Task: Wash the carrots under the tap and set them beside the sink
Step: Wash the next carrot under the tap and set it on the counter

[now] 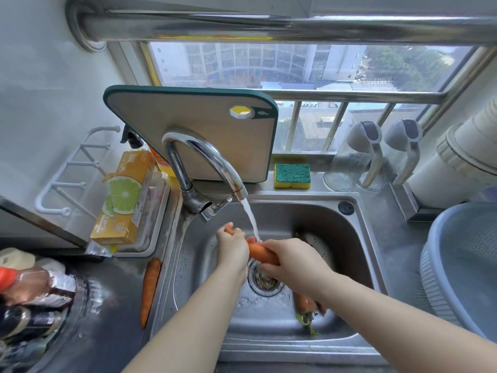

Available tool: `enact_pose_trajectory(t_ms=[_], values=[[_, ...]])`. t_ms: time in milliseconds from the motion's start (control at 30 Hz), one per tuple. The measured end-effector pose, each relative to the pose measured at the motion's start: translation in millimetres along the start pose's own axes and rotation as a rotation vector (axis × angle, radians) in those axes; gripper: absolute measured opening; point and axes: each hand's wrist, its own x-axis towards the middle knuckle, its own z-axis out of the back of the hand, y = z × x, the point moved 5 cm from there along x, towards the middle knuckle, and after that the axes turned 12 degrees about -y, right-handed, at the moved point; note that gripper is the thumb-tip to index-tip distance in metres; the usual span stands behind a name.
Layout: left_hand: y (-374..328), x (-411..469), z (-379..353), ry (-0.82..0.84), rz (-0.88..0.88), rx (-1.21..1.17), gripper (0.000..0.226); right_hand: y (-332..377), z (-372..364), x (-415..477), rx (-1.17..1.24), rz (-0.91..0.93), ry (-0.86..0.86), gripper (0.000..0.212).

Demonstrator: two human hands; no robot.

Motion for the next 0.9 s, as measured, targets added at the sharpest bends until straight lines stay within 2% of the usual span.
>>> enact_pose_trajectory(t_ms=[33,67,167,233,300,367,433,533,633,667,733,800,900], values=[[-1.7,0.8,1.1,-0.044,0.03,0.007,0.015,6.1,2.1,-2.3,-0.097,0.071,-0.052,0.036],[-3.2,1.4,1.0,-0.063,0.083,-0.001,0.022,9.5,2.2,-4.7,-0.142,0.119,-0.087,0.041],[-4.1,5.9,-2.2,-0.007,0.317,-0.169,0.038,10.4,2.4,-7.5,-0.163,0.185,-0.123,0.044],[-4.9,7.5,-3.5,0.027,0.402,-0.255,0.04,1.8,7.5,-4.4,0.046,0.078,-0.152,0.04],[-3.3,9.3,-4.8,0.051,0.449,-0.336,0.04,-13.0,11.6,-0.2,0.285,-0.138,-0.14,0.034],[-1.9,9.3,-5.0,0.063,0.482,-0.402,0.037,-22.7,9.7,2.5,0.399,-0.267,-0.085,0.033],[-2.9,7.8,-5.3,0.082,0.474,-0.47,0.034,-27.6,6.0,3.5,0.431,-0.346,-0.04,0.047],[-7.3,4.6,-7.6,0.078,0.377,-0.601,0.031,-25.5,-3.1,10.2,0.491,-0.445,-0.005,0.053],[-1.3,-2.3,-10.3,0.105,0.239,-0.491,0.014,-17.9,-18.7,19.0,0.64,-0.533,0.035,0.052],[1.3,-2.8,-9.1,0.122,0.192,-0.432,0.017,-16.8,-22.4,21.9,0.647,-0.542,0.037,0.052],[5.8,0.4,-5.2,0.169,0.14,-0.322,0.031,-18.1,-25.6,25.4,0.613,-0.525,0.044,0.054],[6.5,3.6,0.6,0.209,0.109,-0.209,0.031,-17.8,-23.2,28.9,0.527,-0.441,0.043,0.051],[0.1,11.2,10.1,0.118,0.091,-0.255,0.052,-9.5,-19.2,29.8,0.46,-0.256,0.074,0.035]])
